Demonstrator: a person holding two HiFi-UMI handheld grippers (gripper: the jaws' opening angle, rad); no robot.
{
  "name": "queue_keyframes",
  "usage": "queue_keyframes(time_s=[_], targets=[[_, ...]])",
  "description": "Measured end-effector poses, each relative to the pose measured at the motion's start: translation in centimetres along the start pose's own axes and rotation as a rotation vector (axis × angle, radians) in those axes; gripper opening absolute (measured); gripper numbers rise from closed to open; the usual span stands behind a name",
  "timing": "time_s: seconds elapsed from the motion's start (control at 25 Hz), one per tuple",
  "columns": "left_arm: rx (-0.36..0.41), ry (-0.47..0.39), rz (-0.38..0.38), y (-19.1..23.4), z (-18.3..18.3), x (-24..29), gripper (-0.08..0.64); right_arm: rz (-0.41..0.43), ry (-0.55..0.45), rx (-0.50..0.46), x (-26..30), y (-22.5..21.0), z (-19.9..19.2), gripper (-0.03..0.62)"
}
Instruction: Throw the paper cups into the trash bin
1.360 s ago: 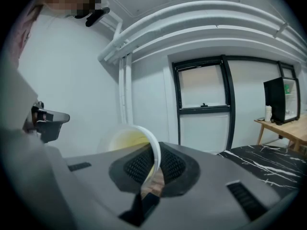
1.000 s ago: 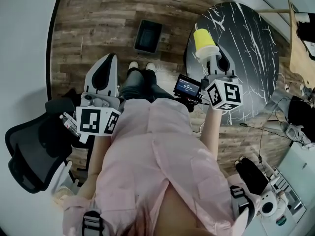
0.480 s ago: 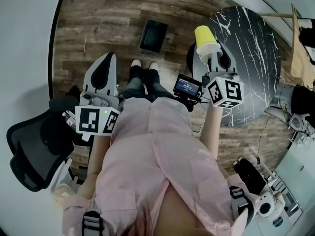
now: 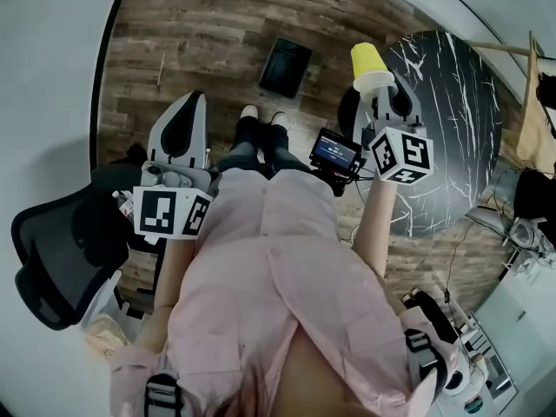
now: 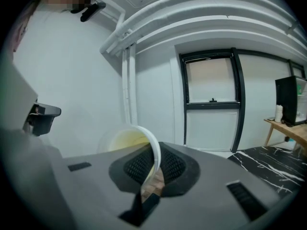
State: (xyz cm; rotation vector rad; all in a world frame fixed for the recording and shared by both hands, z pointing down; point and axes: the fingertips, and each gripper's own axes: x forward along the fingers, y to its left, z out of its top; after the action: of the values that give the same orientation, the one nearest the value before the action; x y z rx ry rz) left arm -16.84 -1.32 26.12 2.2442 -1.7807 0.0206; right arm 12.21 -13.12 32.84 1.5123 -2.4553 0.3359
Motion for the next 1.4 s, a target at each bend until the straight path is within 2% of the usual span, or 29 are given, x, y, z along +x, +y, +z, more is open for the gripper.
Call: queue_keyframes(time_s=[0.52, 0.8, 1.16, 1.4], targets=[[0.000, 0.002, 0.000, 2.0, 0.5, 1.3, 0.015, 0.053, 0.092, -0.034, 4.1, 1.1, -3.1, 0.041], [-0.003, 0.012, -0.014, 2.4, 0.4, 1.6, 0.015, 0.039, 0.146, -0.064, 3.4, -1.0, -4.9, 0.041], [0.003, 0.022, -0.038, 2.3, 0.3, 1.8, 0.015, -0.021, 0.173, -0.047, 3.0, -3.8, -6.2, 0.041], [0.008, 0.028, -0.047, 2.2, 0.3, 1.8, 0.015, 0.023, 0.176, -0.038, 4.8, -2.8, -6.3, 0.041]])
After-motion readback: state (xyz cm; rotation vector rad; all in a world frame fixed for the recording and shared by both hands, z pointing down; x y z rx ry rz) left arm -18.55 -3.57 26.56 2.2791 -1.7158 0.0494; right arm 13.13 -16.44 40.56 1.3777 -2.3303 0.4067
